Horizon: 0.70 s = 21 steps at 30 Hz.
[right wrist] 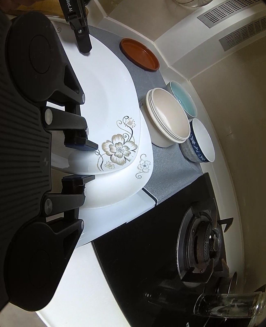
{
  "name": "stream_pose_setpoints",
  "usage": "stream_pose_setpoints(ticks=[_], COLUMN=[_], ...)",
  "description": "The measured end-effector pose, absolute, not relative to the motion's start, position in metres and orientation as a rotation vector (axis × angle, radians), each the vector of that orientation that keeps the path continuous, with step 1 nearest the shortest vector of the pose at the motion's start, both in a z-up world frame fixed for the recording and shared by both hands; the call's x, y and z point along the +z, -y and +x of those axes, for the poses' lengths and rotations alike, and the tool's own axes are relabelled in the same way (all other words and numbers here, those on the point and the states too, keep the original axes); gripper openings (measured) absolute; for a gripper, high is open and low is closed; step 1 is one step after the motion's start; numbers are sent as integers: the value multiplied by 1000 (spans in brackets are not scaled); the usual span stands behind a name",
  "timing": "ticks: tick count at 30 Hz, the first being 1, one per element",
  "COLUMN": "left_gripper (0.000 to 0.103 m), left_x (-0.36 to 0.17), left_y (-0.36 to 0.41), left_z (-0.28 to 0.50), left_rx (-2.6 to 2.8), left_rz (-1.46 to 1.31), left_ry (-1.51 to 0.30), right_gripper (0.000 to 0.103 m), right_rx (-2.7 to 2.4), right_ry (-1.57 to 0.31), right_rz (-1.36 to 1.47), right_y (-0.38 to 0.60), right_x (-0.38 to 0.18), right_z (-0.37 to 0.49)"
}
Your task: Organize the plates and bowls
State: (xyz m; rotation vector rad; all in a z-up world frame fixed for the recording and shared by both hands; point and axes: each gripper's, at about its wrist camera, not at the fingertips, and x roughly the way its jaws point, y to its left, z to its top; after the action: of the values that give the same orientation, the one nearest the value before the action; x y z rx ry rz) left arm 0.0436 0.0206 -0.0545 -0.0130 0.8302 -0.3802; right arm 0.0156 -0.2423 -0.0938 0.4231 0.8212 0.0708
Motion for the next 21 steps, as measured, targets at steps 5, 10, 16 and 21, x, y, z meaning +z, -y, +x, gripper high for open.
stream_pose_setpoints(ticks=[5,10,16,21], left_gripper=[17,17,17,17], left_x=[-55,-55,-55,-55], left_y=[-20,-21,-22,-22], left_z=[43,44,44,45], left_rx=[-384,-386,-385,-384], left_rz=[-13,-14,-26,-30], left_ry=[-832,-833,-840,-843], right_gripper=[25,25,26,28], right_rx=[66,64,58,49], right_ry=[-823,-821,-815,-811], right_rz=[424,420,399,377], right_y=[242,242,239,237], right_x=[-95,-94,-94,-93], right_z=[15,15,14,14])
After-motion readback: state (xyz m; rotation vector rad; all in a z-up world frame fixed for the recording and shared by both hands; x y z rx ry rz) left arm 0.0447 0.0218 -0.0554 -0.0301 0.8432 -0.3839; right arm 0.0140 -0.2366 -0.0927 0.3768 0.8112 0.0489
